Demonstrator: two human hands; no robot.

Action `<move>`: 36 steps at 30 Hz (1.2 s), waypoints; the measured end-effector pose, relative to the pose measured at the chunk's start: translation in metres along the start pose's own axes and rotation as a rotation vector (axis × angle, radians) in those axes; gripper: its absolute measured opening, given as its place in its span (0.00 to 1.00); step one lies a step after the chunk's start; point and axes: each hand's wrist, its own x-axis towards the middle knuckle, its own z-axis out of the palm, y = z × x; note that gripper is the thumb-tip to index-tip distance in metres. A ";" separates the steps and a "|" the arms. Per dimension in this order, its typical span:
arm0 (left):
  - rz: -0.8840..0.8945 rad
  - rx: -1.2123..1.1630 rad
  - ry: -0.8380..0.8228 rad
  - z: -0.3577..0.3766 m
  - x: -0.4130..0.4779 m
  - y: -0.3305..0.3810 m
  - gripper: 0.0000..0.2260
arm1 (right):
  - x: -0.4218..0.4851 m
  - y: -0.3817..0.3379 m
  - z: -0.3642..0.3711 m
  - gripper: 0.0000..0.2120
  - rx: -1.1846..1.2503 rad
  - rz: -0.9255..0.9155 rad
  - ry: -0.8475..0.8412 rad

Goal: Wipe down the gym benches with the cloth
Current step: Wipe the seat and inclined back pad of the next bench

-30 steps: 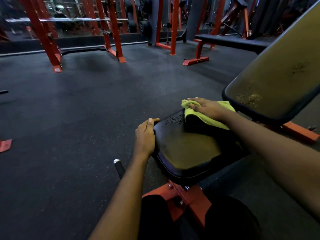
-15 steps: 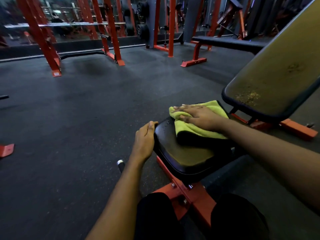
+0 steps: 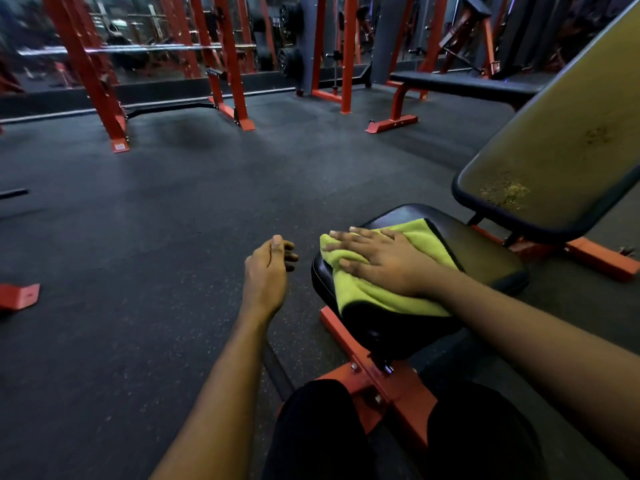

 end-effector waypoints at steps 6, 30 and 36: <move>0.012 0.009 0.081 -0.007 -0.007 0.004 0.20 | 0.050 -0.030 0.004 0.27 -0.133 0.156 -0.040; 0.023 0.065 -0.103 0.051 0.013 0.019 0.21 | -0.022 0.041 -0.002 0.26 0.060 0.154 0.091; -0.051 -0.013 -0.162 0.062 0.013 0.005 0.31 | 0.026 0.133 -0.028 0.29 0.136 0.639 0.082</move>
